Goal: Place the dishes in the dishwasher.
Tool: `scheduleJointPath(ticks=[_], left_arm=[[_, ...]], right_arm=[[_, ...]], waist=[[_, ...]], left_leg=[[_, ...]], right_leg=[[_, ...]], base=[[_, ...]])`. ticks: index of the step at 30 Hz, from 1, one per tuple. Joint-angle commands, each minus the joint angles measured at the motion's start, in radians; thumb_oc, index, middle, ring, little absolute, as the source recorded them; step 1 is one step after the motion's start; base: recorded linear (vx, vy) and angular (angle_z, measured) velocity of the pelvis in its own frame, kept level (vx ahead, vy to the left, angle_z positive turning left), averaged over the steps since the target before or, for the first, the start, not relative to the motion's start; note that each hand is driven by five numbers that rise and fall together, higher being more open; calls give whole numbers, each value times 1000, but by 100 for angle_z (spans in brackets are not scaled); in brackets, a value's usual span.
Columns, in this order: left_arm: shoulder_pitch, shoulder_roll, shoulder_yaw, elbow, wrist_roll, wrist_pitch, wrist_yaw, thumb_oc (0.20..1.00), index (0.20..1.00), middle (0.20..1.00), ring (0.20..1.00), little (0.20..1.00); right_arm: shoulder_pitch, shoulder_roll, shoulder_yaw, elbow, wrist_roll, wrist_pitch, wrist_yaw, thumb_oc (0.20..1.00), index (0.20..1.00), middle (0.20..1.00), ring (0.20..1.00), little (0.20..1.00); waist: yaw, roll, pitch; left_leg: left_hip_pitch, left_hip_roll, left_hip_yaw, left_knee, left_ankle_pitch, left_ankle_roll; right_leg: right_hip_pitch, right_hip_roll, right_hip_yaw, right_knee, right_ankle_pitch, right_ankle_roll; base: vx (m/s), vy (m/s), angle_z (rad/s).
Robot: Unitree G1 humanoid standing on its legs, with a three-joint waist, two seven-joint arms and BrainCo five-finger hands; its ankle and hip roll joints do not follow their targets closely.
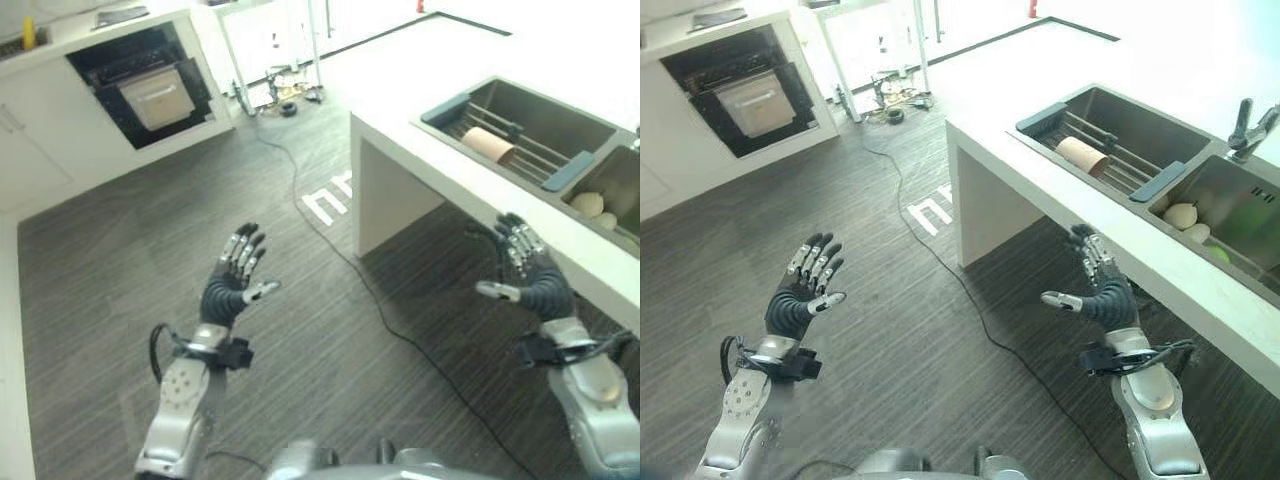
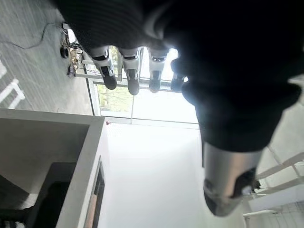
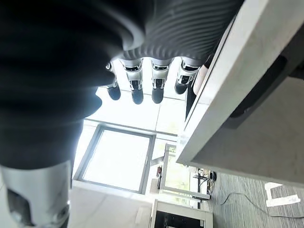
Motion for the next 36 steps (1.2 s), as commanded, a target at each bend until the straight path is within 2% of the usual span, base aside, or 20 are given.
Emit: scheduleJointPath(ticks=[1,2,3,4,6,7,9,12,17,19,24,25,26,27,30,31,32,33,35,36], left_arm=[[9,24,67,-78,30,-119,17,1000,1000,1000,1000,1000],[10,31,74,-86,29,-124,16,1000,1000,1000,1000,1000],[12,35,80,-92,29,-130,17,1000,1000,1000,1000,1000],[17,36,84,-99,33,-133,25,1000,1000,1000,1000,1000],[28,33,89,-112,43,-148,39,1000,1000,1000,1000,1000],[27,28,87,-113,55,-159,46,1000,1000,1000,1000,1000],[23,30,83,-108,80,-184,48,1000,1000,1000,1000,1000],[-13,56,72,-114,162,-189,69,1000,1000,1000,1000,1000],[-104,110,37,-131,218,-170,19,1000,1000,1000,1000,1000],[-124,121,24,-136,225,-168,-12,1000,1000,1000,1000,1000],[-129,142,-8,-156,282,-166,-44,1000,1000,1000,1000,1000],[-129,146,-15,-162,301,-168,-36,1000,1000,1000,1000,1000],[-130,158,-22,-170,347,-165,10,1000,1000,1000,1000,1000],[-137,170,-15,-167,370,-156,37,1000,1000,1000,1000,1000],[-144,184,4,-158,344,-163,53,1000,1000,1000,1000,1000],[-145,183,8,-156,331,-165,59,1000,1000,1000,1000,1000],[-144,178,11,-154,310,-168,63,1000,1000,1000,1000,1000],[-142,174,10,-152,305,-168,69,1000,1000,1000,1000,1000],[-142,174,10,-152,304,-169,69,1000,1000,1000,1000,1000],[-149,164,0,-151,310,-177,50,1000,1000,1000,1000,1000]], right_arm=[[-50,-60,-12,-69,76,-27,5,1000,1000,1000,1000,1000],[-57,-63,-13,-74,83,-20,9,1000,1000,1000,1000,1000],[-63,-62,-11,-79,83,-16,15,1000,1000,1000,1000,1000],[-65,-62,-12,-85,87,-11,23,1000,1000,1000,1000,1000],[-70,-59,-13,-105,94,0,39,1000,1000,1000,1000,1000],[-70,-58,-11,-113,88,-5,42,1000,1000,1000,1000,1000],[-78,-71,-9,-117,94,-5,37,1000,1000,1000,1000,1000],[-81,-70,-18,-135,110,1,38,1000,1000,1000,1000,1000],[-82,-51,-14,-168,89,2,-20,1000,1000,1000,1000,1000],[-84,-28,-7,-161,72,10,-53,1000,1000,1000,1000,1000],[-81,-16,1,-158,46,17,-56,1000,1000,1000,1000,1000],[-82,-14,4,-156,44,15,-49,1000,1000,1000,1000,1000],[-86,-18,12,-144,65,5,-13,1000,1000,1000,1000,1000],[-99,-21,28,-129,75,-3,2,1000,1000,1000,1000,1000],[-110,-25,34,-121,86,-13,4,1000,1000,1000,1000,1000],[-115,-26,37,-119,89,-15,3,1000,1000,1000,1000,1000],[-127,-26,45,-117,90,-8,-6,1000,1000,1000,1000,1000],[-139,-22,56,-115,87,-5,-5,1000,1000,1000,1000,1000],[-140,-22,56,-114,87,-5,-5,1000,1000,1000,1000,1000],[-158,-13,96,-115,71,-9,-1,1000,1000,1000,1000,1000]], waist=[[0,1,-10],[5,5,-9],[15,12,-6],[24,17,-8],[48,28,-9],[59,33,-10],[68,34,-20],[60,42,-35],[53,41,-64],[46,46,-75],[32,49,-79],[31,49,-77],[30,50,-64],[39,43,-48],[51,40,-31],[52,38,-26],[53,34,-21],[51,34,-15],[53,35,-13],[8,35,0]], left_leg=[[315,87,18,-553,27,-10],[332,97,15,-669,40,-13],[351,95,-12,-838,64,-22],[362,94,-47,-939,74,-26],[369,94,-132,-1092,110,-44],[371,90,-141,-1120,126,-51],[389,80,-171,-1128,104,-40],[431,82,-166,-1142,88,-32],[476,53,-148,-1155,53,1],[490,35,-140,-1159,40,27],[498,16,-130,-1158,29,54],[502,15,-126,-1159,27,57],[518,24,-102,-1159,20,56],[537,35,-65,-1159,-1,51],[554,59,-12,-1159,-21,36],[561,63,6,-1159,-30,32],[574,68,36,-1159,-44,27],[586,73,56,-1159,-54,22],[588,74,57,-1159,-55,22],[649,93,95,-1159,-108,27]], right_leg=[[6,59,18,-104,67,100],[15,67,36,-108,58,106],[32,76,64,-115,46,116],[39,79,84,-116,36,121],[59,92,122,-116,14,122],[79,96,138,-116,-3,122],[83,81,134,-116,-12,129],[80,57,103,-116,-1,143],[63,11,66,-54,-17,179],[38,-3,63,5,-29,187],[-18,0,66,119,-12,195],[-33,2,53,149,-5,196],[-86,2,6,227,13,199],[-93,-33,-66,204,8,198],[-78,-73,-129,80,22,208],[-73,-86,-144,29,43,217],[-68,-102,-167,-42,94,233],[-73,-111,-182,-69,128,241],[-71,-110,-181,-73,130,241],[-154,-99,-150,-105,192,257]], base=[[283,69,-80],[289,143,-84],[288,166,-78],[293,170,-79],[269,158,-85],[280,245,-100],[211,270,-90],[164,261,-89],[171,257,8],[190,312,10],[88,203,-7],[63,263,-65],[71,142,-112],[63,55,-153],[41,-96,-131],[95,-172,-78],[106,-170,-81],[90,-132,-100],[185,-258,-67],[434,-611,-12]])
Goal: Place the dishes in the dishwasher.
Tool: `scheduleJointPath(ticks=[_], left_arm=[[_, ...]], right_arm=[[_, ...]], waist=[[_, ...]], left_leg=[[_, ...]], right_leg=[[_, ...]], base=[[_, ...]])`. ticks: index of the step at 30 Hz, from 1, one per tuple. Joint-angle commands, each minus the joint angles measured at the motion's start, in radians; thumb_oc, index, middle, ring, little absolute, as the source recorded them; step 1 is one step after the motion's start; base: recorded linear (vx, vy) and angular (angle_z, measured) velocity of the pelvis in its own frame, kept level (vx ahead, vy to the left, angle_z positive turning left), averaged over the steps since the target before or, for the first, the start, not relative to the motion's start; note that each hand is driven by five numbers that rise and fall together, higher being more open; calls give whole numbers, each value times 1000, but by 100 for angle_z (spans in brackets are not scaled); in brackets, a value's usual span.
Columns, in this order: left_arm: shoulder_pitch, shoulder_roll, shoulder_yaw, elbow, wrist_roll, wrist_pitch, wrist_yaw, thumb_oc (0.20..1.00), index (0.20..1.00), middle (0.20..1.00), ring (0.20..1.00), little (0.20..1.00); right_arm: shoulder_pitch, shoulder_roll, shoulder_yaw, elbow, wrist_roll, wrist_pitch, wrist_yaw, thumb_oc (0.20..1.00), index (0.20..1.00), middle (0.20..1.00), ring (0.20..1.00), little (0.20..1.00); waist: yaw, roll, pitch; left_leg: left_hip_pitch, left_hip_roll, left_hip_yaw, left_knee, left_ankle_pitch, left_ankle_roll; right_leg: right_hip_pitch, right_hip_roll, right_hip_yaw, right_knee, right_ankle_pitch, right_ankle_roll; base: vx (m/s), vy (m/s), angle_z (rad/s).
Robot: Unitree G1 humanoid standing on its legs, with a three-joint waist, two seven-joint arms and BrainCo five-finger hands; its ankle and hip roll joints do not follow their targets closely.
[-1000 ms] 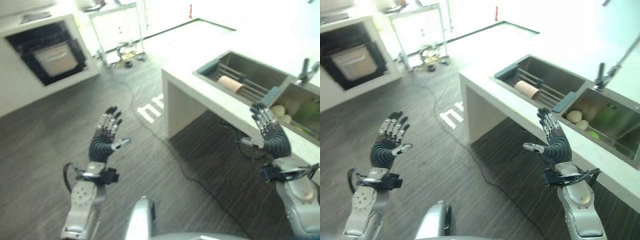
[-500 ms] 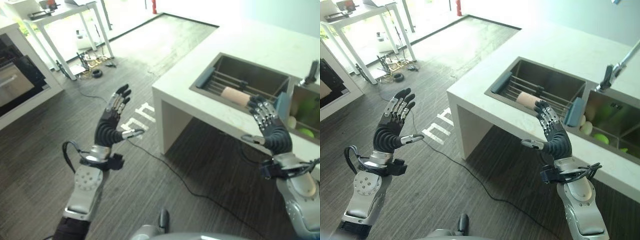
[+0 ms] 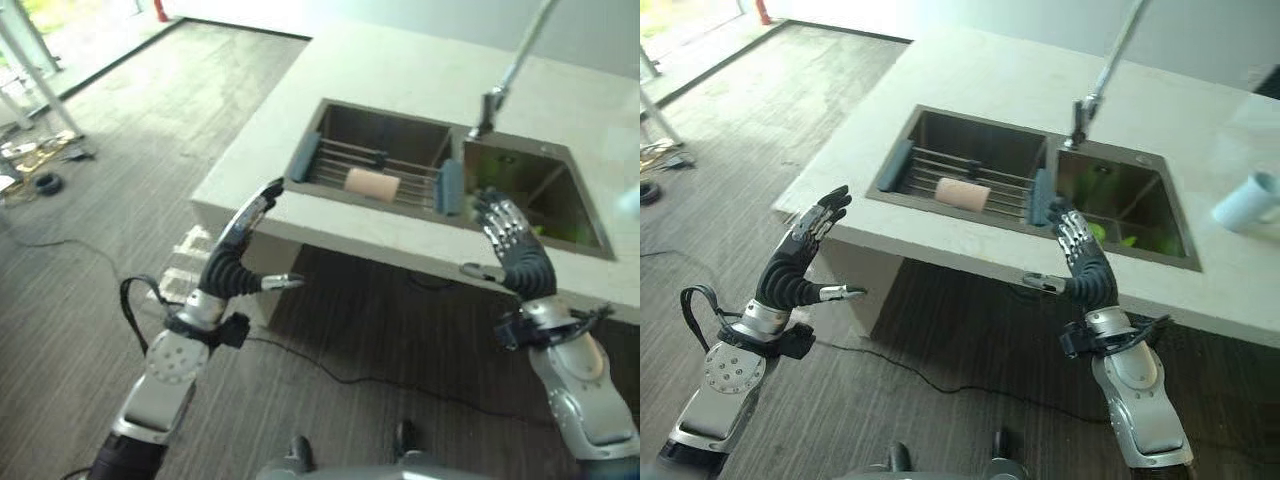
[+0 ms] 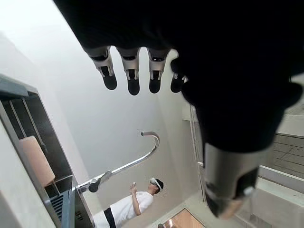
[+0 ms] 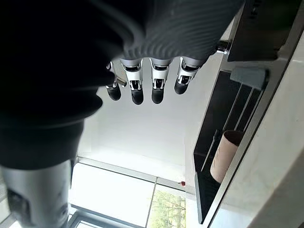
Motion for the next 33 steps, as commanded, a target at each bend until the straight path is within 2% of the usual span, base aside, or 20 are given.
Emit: scheduleJointPath(ticks=[1,4,6,8,9,12,13,14,15,16,17,18,19,21,22,24,26,27,30,33], left_arm=[[-43,-17,16,-75,-32,-68,-2,1000,1000,1000,1000,1000],[-50,-15,12,-84,-54,-52,14,1000,1000,1000,1000,1000],[-48,-21,15,-93,-89,-39,12,1000,1000,1000,1000,1000],[-44,-30,15,-96,-113,-45,9,1000,1000,1000,1000,1000],[-35,-45,9,-109,-96,-54,18,1000,1000,1000,1000,1000],[2,-60,32,-116,-123,-94,0,1000,1000,1000,1000,1000],[11,-68,37,-119,-125,-106,-5,1000,1000,1000,1000,1000],[17,-77,42,-123,-124,-109,-3,1000,1000,1000,1000,1000],[26,-72,49,-122,-141,-80,1,1000,1000,1000,1000,1000],[28,-73,49,-125,-131,-100,12,1000,1000,1000,1000,1000],[29,-73,49,-124,-130,-101,12,1000,1000,1000,1000,1000],[27,-76,46,-135,-110,-148,60,1000,1000,1000,1000,1000],[18,-84,45,-136,-99,-169,87,1000,1000,1000,1000,1000],[10,-85,48,-123,-96,-190,95,1000,1000,1000,1000,1000],[11,-83,62,-120,-100,-206,101,1000,1000,1000,1000,1000],[-12,-76,66,-108,-85,-193,101,1000,1000,1000,1000,1000],[-29,-63,71,-109,-99,-181,85,1000,1000,1000,1000,1000],[-37,-67,89,-109,-123,-178,50,1000,1000,1000,1000,1000],[-40,-63,112,-126,-124,-161,25,1000,1000,1000,1000,1000],[-37,-41,138,-130,-86,-145,41,1000,1000,1000,1000,1000]], right_arm=[[-60,-28,-1,-50,19,-68,-5,1000,1000,1000,1000,1000],[-58,-50,-12,-53,34,-65,-28,1000,1000,1000,1000,1000],[-63,-60,-22,-64,41,-51,-38,1000,1000,1000,1000,1000],[-60,-63,-31,-69,40,-47,-35,1000,1000,1000,1000,1000],[-52,-70,-42,-70,28,-41,-35,1000,1000,1000,1000,1000],[-30,-74,-60,-65,19,-53,-23,1000,1000,1000,1000,1000],[-26,-71,-63,-67,14,-53,-23,1000,1000,1000,1000,1000],[-33,-65,-62,-65,-2,-51,-32,1000,1000,1000,1000,1000],[-45,-67,-62,-69,-6,-36,-44,1000,1000,1000,1000,1000],[-44,-68,-67,-73,-8,-34,-45,1000,1000,1000,1000,1000],[-43,-68,-67,-73,-8,-34,-45,1000,1000,1000,1000,1000],[-46,-81,-79,-76,-4,-24,-40,1000,1000,1000,1000,1000],[-45,-85,-86,-73,-3,-23,-34,1000,1000,1000,1000,1000],[-44,-95,-96,-67,4,-25,-31,1000,1000,1000,1000,1000],[-45,-100,-97,-66,3,-29,-31,1000,1000,1000,1000,1000],[-34,-85,-105,-70,3,-26,-37,1000,1000,1000,1000,1000],[-13,-64,-117,-88,31,-25,-50,1000,1000,1000,1000,1000],[5,-32,-121,-92,21,-37,-50,1000,1000,1000,1000,1000],[22,-5,-127,-106,-3,-31,-53,1000,1000,1000,1000,1000],[3,4,-110,-96,6,-21,-20,1000,1000,1000,1000,1000]], waist=[[-23,68,-6],[-38,75,-23],[-46,80,-28],[-53,83,-31],[-57,80,-30],[-41,73,-15],[-39,72,-11],[-34,76,-7],[-34,91,-11],[-33,100,-13],[-33,100,-12],[-24,121,-11],[-26,126,-10],[-29,126,-13],[-28,129,-17],[-31,127,-16],[-28,115,-12],[-21,105,-13],[-6,93,-15],[13,89,-16]], left_leg=[[75,32,-62,0,-154,47],[112,51,-46,3,-155,28],[119,73,-32,61,-166,6],[102,97,-20,141,-151,-11],[16,132,-30,369,-72,-36],[-91,106,-52,523,-77,-19],[-105,104,-48,523,-89,-13],[-98,106,-41,436,-105,-8],[-57,125,-30,248,-81,-24],[-42,136,-38,150,-54,-37],[-36,135,-37,140,-48,-38],[-36,184,-88,0,30,-78],[-56,218,-97,0,45,-95],[-53,222,-99,0,33,-99],[-38,223,-105,0,22,-105],[-26,195,-110,0,-3,-93],[-25,163,-120,0,-14,-69],[-16,137,-133,0,-39,-50],[-11,98,-156,0,-56,-21],[1,80,-130,0,-70,-2]], right_leg=[[-79,90,47,9,2,-12],[-54,119,41,9,-26,-33],[-37,128,30,12,-37,-54],[-30,137,23,12,-45,-74],[-1,157,35,3,-66,-116],[41,159,52,0,-88,-137],[46,157,55,0,-91,-135],[50,154,57,-1,-99,-126],[54,152,57,-1,-114,-108],[56,152,62,-1,-124,-102],[57,151,62,-1,-125,-102],[74,152,83,-1,-152,-96],[86,144,80,-1,-165,-98],[89,130,75,-1,-166,-90],[88,107,72,-1,-160,-74],[98,73,69,3,-143,-45],[80,40,68,38,-125,-14],[75,17,64,68,-129,-4],[65,-8,41,106,-124,-11],[40,-21,-20,145,-94,-9]], base=[[530,-765,2],[270,-377,-2],[261,-381,-4],[228,-409,-5],[224,-434,6],[217,-298,9],[170,-39,-7],[235,138,-7],[242,247,-19],[171,211,-12],[190,358,-12],[225,466,-13],[234,551,-3],[120,415,-13],[200,711,-47],[179,658,-29],[120,438,25],[148,458,49],[136,343,32],[61,215,-5]])
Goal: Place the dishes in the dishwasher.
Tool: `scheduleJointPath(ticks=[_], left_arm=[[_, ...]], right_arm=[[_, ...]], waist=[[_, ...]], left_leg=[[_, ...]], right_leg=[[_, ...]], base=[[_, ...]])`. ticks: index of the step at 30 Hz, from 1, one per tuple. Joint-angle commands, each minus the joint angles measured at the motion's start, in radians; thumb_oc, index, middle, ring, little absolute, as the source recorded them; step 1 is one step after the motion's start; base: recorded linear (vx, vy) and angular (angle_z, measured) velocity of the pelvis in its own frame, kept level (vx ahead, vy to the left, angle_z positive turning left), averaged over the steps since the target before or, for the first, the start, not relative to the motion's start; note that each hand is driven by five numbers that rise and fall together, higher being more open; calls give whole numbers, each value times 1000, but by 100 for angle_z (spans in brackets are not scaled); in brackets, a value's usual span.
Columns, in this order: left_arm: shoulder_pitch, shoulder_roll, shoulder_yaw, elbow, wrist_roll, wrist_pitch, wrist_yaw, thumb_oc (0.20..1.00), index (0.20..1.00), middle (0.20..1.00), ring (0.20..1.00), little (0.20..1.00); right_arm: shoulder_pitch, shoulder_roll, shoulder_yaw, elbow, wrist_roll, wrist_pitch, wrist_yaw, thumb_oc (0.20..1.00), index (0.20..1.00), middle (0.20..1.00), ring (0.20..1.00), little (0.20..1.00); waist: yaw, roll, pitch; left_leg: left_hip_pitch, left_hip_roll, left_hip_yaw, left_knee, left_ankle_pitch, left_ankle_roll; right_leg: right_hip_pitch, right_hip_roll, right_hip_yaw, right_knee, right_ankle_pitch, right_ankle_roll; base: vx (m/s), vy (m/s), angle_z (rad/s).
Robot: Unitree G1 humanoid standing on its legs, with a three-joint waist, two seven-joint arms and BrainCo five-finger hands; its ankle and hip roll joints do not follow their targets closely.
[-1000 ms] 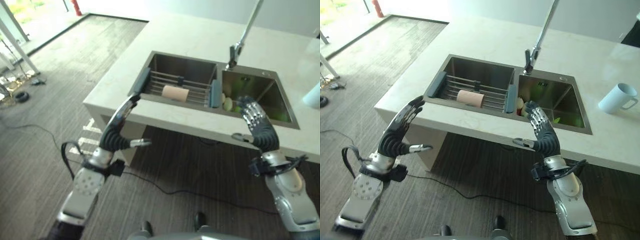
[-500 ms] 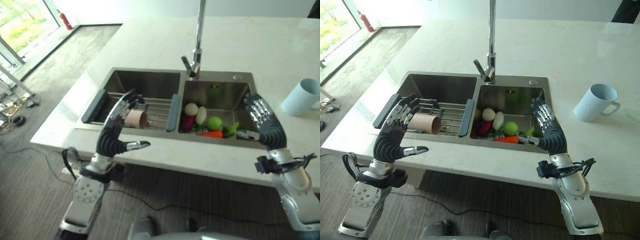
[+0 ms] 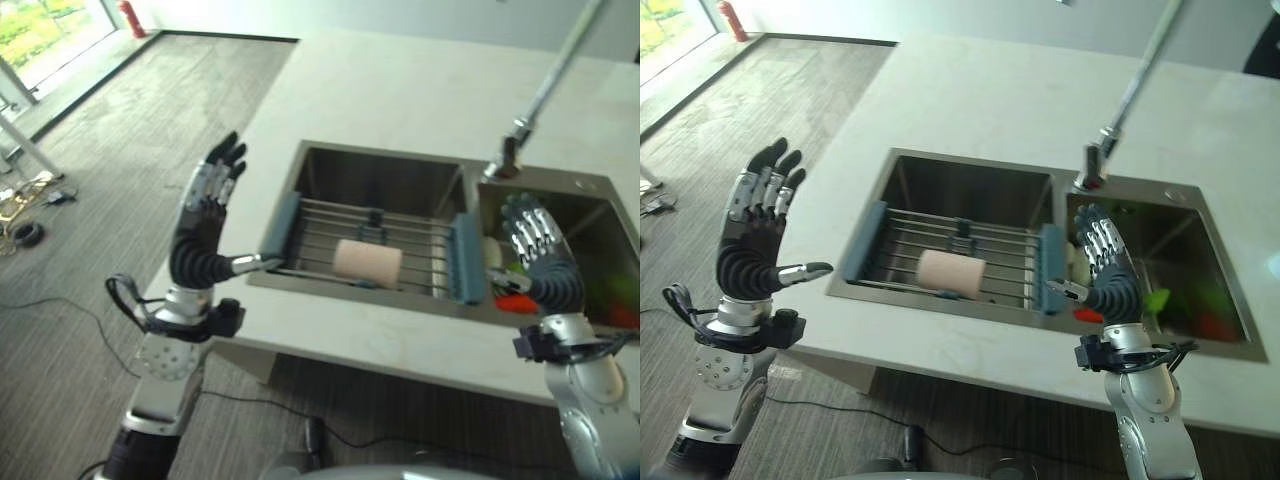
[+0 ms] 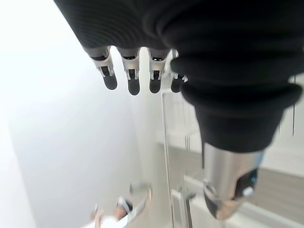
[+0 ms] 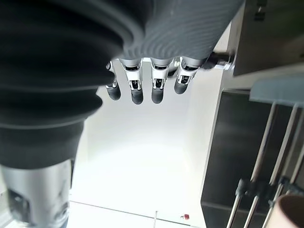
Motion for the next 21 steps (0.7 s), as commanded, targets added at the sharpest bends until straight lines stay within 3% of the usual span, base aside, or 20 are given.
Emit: scheduleJointPath(ticks=[1,3,6,8,14,21], left_arm=[[20,30,70,-78,48,-5,3,1000,1000,1000,1000,1000],[3,79,72,-75,128,29,61,1000,1000,1000,1000,1000],[-8,111,73,-62,200,108,91,1000,1000,1000,1000,1000],[-17,148,63,-30,320,179,121,1000,1000,1000,1000,1000],[-41,199,48,-14,416,199,78,1000,1000,1000,1000,1000],[-137,266,-29,36,508,305,-2,1000,1000,1000,1000,1000]], right_arm=[[-94,-46,-12,10,3,-44,26,1000,1000,1000,1000,1000],[-125,-49,15,31,-16,-49,11,1000,1000,1000,1000,1000],[-133,-67,18,33,-17,-47,2,1000,1000,1000,1000,1000],[-148,-94,19,29,-16,-38,-13,1000,1000,1000,1000,1000],[-173,-124,12,32,-9,-12,-7,1000,1000,1000,1000,1000],[-187,-158,7,35,12,22,14,1000,1000,1000,1000,1000]], waist=[[21,13,-47],[24,11,-50],[31,4,-57],[27,5,-60],[11,18,-75],[-48,49,-93]], left_leg=[[61,106,6,1,-108,-62],[55,105,11,1,-112,-59],[45,95,16,1,-114,-56],[49,102,24,1,-111,-62],[65,128,57,1,-110,-83],[86,161,105,1,-103,-109]], right_leg=[[-6,35,-50,-145,116,17],[-6,70,-37,-189,110,19],[10,76,-40,-238,122,23],[19,82,-32,-256,128,23],[38,99,-31,-281,106,26],[44,125,-8,-281,89,12]], base=[[19,116,-32],[0,32,-33],[2,-57,-11],[-14,-115,19],[-4,-96,6],[-14,-97,-28]])
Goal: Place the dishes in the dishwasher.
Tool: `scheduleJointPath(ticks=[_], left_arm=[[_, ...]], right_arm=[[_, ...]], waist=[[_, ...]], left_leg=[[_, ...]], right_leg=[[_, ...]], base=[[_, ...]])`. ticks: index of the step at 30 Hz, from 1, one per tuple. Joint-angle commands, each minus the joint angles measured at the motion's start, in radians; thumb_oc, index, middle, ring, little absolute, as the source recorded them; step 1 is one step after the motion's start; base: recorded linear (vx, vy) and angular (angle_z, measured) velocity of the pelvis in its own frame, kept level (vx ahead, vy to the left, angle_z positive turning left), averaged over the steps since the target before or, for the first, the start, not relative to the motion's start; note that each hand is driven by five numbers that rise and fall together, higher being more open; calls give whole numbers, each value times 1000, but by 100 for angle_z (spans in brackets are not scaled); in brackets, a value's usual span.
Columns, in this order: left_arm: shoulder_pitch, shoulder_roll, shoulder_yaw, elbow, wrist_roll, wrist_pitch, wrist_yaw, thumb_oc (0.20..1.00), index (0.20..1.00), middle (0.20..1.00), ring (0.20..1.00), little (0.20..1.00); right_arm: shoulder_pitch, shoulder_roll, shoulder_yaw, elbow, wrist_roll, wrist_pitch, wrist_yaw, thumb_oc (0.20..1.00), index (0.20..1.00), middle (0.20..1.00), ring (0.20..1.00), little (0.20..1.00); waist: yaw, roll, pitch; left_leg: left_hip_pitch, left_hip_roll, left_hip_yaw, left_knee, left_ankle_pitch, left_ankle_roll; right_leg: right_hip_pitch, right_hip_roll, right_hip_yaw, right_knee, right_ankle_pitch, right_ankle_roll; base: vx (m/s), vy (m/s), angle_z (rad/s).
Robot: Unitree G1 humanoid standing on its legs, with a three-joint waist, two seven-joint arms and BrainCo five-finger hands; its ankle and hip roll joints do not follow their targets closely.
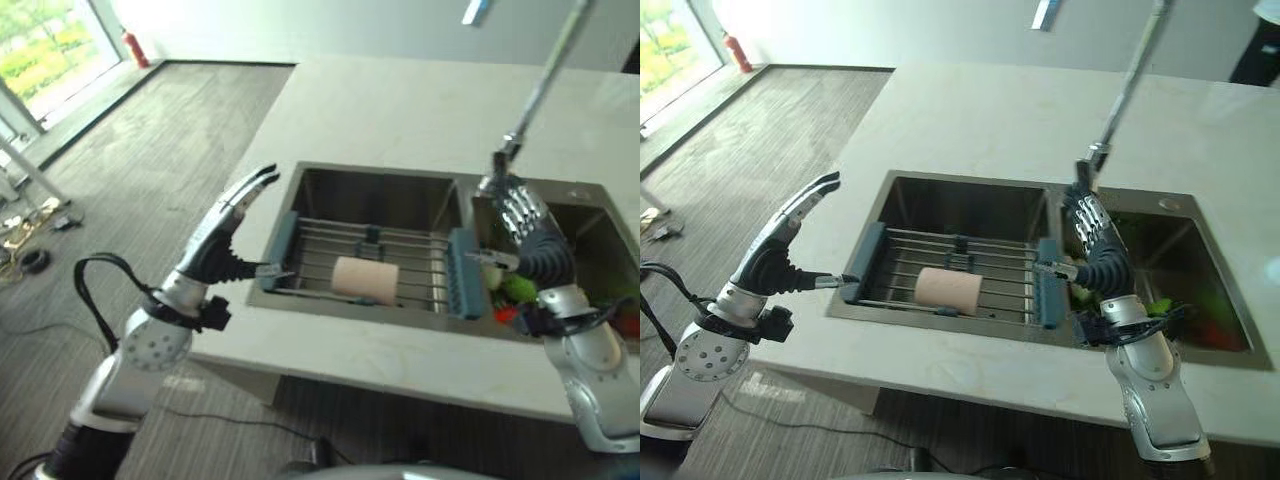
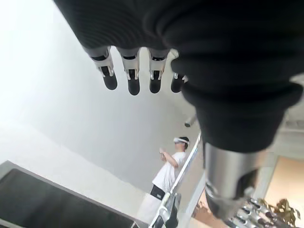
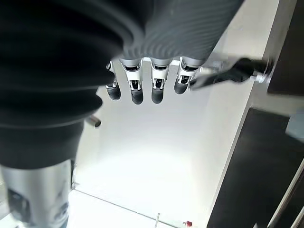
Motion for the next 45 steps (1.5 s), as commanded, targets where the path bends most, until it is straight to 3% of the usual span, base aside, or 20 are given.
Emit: scheduleJointPath(ticks=[1,10,21,29,45], left_arm=[[-157,26,-40,57,65,42,-13,1000,1000,1000,1000,1000],[-295,58,-156,160,132,132,-58,1000,1000,1000,1000,1000],[-404,76,-285,463,258,137,63,1000,1000,1000,1000,1000],[-363,41,-297,548,296,112,55,1000,1000,1000,1000,1000],[-283,36,-290,511,337,67,-24,1000,1000,1000,1000,1000]], right_arm=[[-69,-9,-12,-26,31,-23,14,1000,1000,1000,1000,1000],[-108,-17,26,-2,28,-5,55,1000,1000,1000,1000,1000],[-124,-42,26,19,42,4,109,1000,1000,1000,1000,1000],[-119,-40,10,35,40,-2,134,1000,1000,1000,1000,1000],[-114,-29,-5,48,32,-20,125,1000,1000,1000,1000,1000]], waist=[[-23,-6,-24],[-75,33,-40],[-131,47,-57],[-134,44,-62],[-109,27,-56]], left_leg=[[60,93,32,7,-77,-39],[79,96,72,7,-78,-44],[100,88,107,7,-94,-39],[112,86,114,7,-101,-35],[113,96,108,7,-99,-35]], right_leg=[[39,-15,-6,5,-37,14],[41,-9,13,5,-43,11],[36,-17,74,5,-39,19],[42,-17,84,5,-40,21],[49,-13,68,5,-40,21]], base=[[1,-73,-22],[16,4,-13],[42,43,-5],[22,18,-9],[0,0,0]])
